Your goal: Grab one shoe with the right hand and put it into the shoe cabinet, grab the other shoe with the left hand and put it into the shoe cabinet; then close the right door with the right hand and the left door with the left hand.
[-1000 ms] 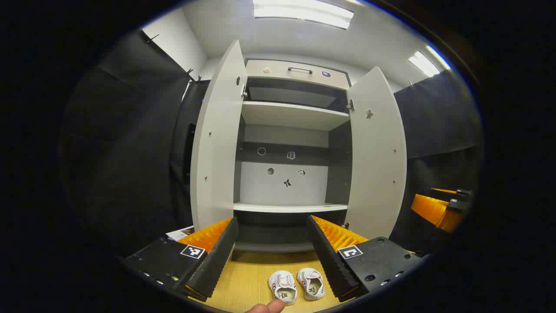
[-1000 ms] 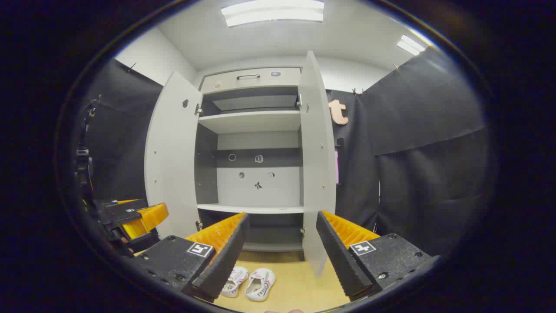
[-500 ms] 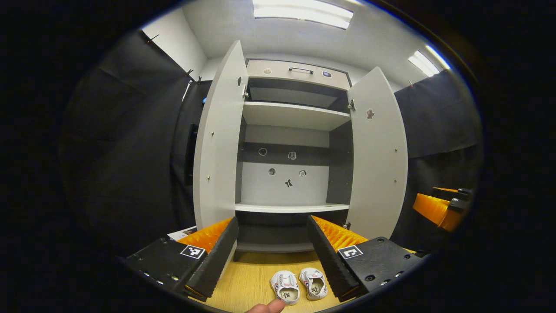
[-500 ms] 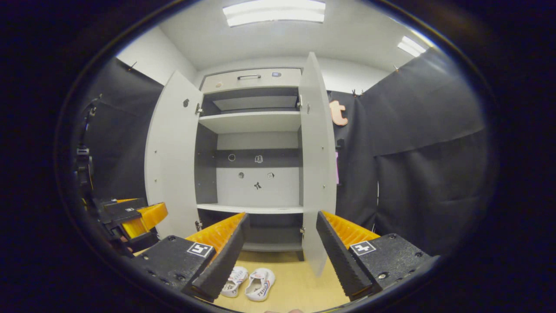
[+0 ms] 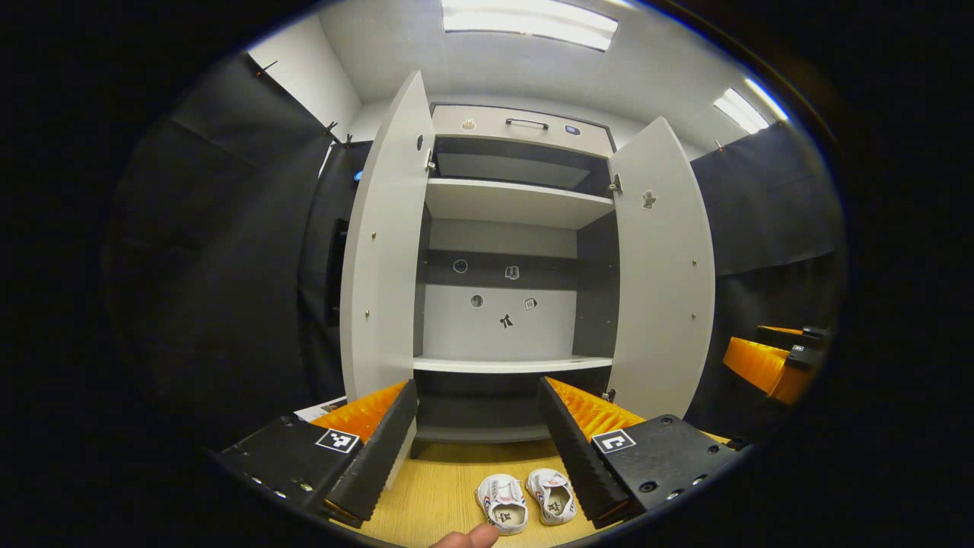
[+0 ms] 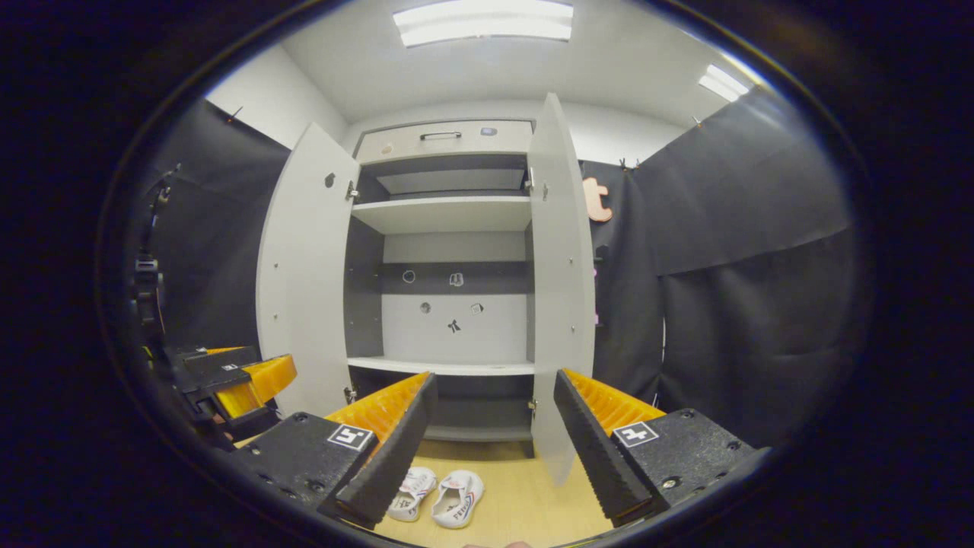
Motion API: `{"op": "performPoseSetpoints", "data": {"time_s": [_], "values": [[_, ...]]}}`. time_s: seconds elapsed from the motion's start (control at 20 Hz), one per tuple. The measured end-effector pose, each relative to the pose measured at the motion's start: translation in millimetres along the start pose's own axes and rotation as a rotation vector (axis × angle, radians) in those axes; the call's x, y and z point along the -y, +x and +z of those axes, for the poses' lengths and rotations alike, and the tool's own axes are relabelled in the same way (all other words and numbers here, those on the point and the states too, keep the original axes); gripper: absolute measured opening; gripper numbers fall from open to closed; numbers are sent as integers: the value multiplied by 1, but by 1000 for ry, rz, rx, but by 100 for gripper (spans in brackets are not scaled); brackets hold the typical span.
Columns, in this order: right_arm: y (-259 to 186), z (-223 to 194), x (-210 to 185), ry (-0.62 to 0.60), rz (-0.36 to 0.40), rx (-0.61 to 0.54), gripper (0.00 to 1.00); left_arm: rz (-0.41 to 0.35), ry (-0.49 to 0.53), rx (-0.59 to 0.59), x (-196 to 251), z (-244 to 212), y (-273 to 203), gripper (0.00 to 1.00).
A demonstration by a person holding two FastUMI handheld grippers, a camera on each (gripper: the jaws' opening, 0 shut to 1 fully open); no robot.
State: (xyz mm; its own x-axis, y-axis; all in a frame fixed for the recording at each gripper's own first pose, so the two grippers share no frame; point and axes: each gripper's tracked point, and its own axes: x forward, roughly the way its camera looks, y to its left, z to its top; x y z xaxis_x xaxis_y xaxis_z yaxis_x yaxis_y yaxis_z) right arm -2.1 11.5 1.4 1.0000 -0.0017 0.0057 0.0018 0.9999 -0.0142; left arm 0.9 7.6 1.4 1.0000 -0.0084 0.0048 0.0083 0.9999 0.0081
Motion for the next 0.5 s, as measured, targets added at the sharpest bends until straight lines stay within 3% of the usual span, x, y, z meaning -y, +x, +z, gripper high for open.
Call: {"op": "performPoseSetpoints", "data": {"time_s": [0.1, 0.15, 0.25, 0.3, 0.35, 0.4, 0.5], "values": [[0, 0, -2, -2, 3, -1, 94, 0, 2, 0, -1, 0, -1, 95], [-5, 7, -7, -3, 5, -2, 99, 1, 2, 0, -1, 0, -1, 95], [-4, 8, -9, -2, 9, -1, 94, 1, 0, 1, -2, 0, -1, 95], [-3, 7, -9, -2, 9, -1, 99, 2, 1, 0, -3, 0, 0, 95], [-2, 7, -10, -3, 11, -4, 94, 2, 0, -1, -4, -1, 0, 95], [-1, 6, -11, -3, 13, -8, 99, 2, 0, -2, -4, -1, 0, 95], [2, 3, -16, -2, 22, -15, 99, 4, -1, -2, -6, -2, 0, 95]]}}
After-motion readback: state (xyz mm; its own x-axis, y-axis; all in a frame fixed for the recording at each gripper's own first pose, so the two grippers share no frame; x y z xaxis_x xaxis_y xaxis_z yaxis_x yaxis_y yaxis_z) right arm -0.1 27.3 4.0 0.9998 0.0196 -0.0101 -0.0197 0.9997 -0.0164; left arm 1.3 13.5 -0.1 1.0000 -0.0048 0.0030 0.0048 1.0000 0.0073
